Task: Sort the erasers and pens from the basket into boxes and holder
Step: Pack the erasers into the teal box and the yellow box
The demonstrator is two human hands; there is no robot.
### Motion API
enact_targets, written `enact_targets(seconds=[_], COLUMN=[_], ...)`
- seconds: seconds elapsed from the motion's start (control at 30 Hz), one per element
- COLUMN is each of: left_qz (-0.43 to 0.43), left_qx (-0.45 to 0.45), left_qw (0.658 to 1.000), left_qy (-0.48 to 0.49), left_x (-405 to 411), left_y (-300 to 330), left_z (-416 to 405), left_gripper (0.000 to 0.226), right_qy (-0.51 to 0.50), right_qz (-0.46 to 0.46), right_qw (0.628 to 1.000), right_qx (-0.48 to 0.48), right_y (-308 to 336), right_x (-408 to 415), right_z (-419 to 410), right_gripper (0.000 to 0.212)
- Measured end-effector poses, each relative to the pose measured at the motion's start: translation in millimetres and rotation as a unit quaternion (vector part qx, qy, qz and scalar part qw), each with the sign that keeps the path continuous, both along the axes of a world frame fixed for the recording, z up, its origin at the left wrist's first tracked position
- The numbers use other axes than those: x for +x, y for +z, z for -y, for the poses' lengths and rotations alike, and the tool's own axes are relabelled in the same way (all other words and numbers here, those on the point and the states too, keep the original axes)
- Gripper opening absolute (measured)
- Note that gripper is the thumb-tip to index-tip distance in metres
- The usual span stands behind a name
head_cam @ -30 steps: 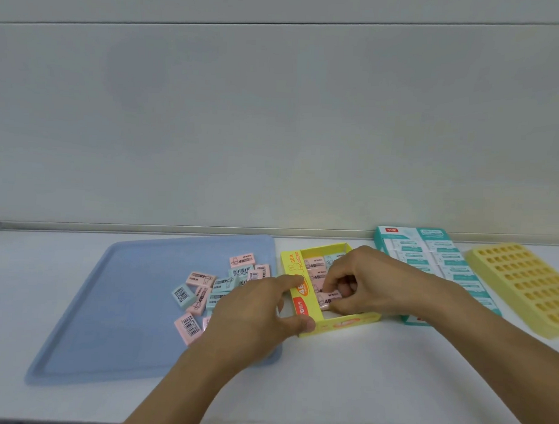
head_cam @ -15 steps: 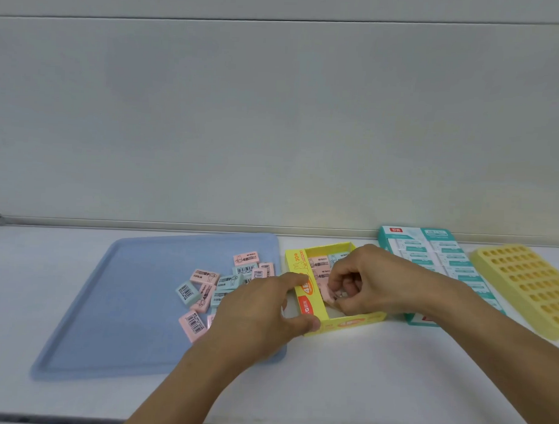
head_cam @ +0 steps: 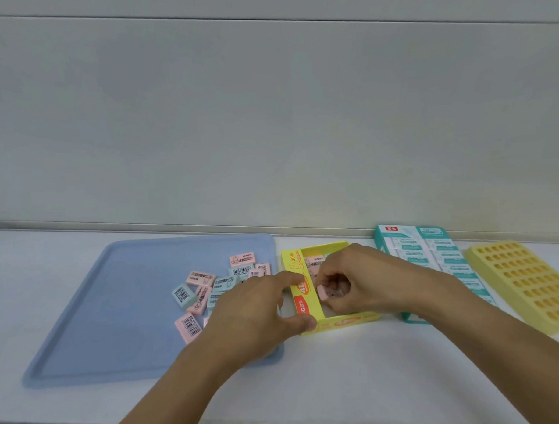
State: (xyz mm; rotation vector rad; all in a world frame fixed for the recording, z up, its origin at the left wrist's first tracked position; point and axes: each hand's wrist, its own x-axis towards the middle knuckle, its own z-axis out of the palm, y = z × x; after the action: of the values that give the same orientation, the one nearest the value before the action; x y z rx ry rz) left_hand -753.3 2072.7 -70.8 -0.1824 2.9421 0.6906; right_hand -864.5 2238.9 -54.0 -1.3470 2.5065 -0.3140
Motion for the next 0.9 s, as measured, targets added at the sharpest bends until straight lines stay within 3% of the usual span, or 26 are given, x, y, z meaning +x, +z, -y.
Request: enact_targets(seconds=[0.3, 0.43, 0.63, 0.7, 0.73, 0.8, 0.83, 0.9], left_qz=[0.022, 0.019, 0.001, -0.020, -0.035, -0.025, -0.015, 0.003], left_qx=[-0.004, 0.004, -0.021, 0.066, 0.178, 0.439, 0.517, 0.595], left_qw=[1.000, 1.000, 1.000, 0.997, 0.980, 0.882, 0.837, 0.786], left_qy=[-0.002, 0.005, 0.000, 0.038, 0.084, 0.166, 0.178, 0.164], left_x=[1, 2, 0, -2, -3, -8, -10, -12], left_y=[6, 5, 5, 9, 12, 20, 22, 25], left_z=[-3, -2, -1, -1, -3, -8, -9, -12], left_gripper=[0.066, 0.066, 0.063, 0.052, 0.051, 0.063, 0.075, 0.097], right_qy=[0.044, 0.034, -0.042, -0.082, -0.118, -0.173, -0.177, -0.167], right_qz=[-0.083, -0.090, -0.089, -0.047, -0.007, 0.087, 0.135, 0.205], right_qw=[0.988, 0.991, 0.995, 0.995, 0.985, 0.932, 0.906, 0.882], right_qx=[0.120, 0.093, 0.024, -0.042, -0.123, -0.306, -0.361, -0.390], right_y=[2, -2, -9, -8, -6, 3, 9, 16], right_x=[7, 6, 4, 5, 8, 19, 26, 41], right_z=[16, 12, 0, -7, -9, -8, -4, 6], right_gripper=[0.024, 0.014, 0.020, 0.022, 0.020, 0.011, 0.007, 0.007])
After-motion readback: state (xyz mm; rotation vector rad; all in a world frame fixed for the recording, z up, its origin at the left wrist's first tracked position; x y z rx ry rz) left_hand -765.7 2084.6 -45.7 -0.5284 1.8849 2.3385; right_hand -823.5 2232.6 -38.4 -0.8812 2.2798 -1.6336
